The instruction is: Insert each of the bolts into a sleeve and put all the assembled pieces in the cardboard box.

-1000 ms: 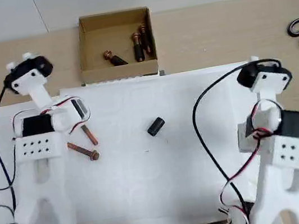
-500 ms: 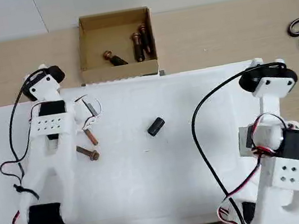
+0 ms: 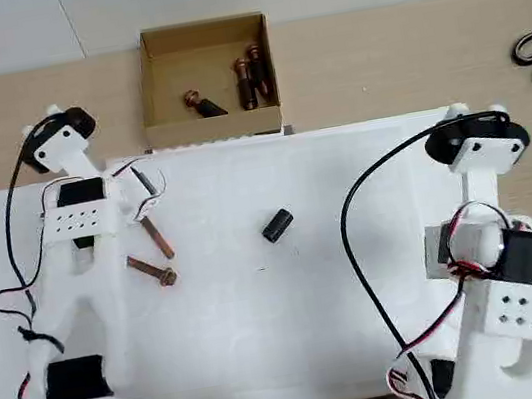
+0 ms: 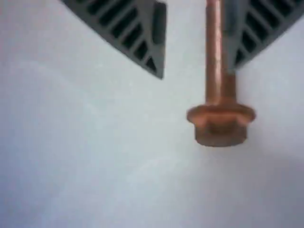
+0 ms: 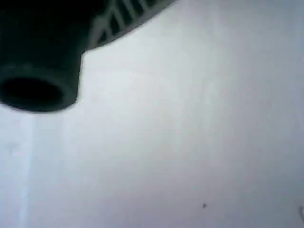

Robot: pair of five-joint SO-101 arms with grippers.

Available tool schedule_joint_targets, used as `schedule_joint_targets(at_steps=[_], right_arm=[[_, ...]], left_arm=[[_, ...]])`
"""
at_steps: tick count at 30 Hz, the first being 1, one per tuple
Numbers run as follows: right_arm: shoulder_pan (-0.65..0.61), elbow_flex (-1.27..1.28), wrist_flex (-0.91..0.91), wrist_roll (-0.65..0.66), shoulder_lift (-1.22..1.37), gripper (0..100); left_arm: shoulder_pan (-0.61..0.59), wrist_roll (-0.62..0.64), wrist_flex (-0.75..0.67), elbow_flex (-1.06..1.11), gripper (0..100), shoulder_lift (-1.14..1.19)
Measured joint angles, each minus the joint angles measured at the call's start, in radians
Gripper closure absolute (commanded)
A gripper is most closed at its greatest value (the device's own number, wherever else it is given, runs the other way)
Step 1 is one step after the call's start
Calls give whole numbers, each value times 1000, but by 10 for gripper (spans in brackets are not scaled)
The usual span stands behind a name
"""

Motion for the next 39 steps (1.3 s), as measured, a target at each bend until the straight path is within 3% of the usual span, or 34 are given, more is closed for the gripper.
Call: schedule_joint_targets(at_steps=[23,34,39], right_arm=[[0,0,0,0,0,995],[0,0,0,0,0,995],[0,0,0,0,0,995]], left_arm=[[-3,0,0,-175,920,250],[6,-3,166,-278,915,264],[31,-6,325,-388,819,265]])
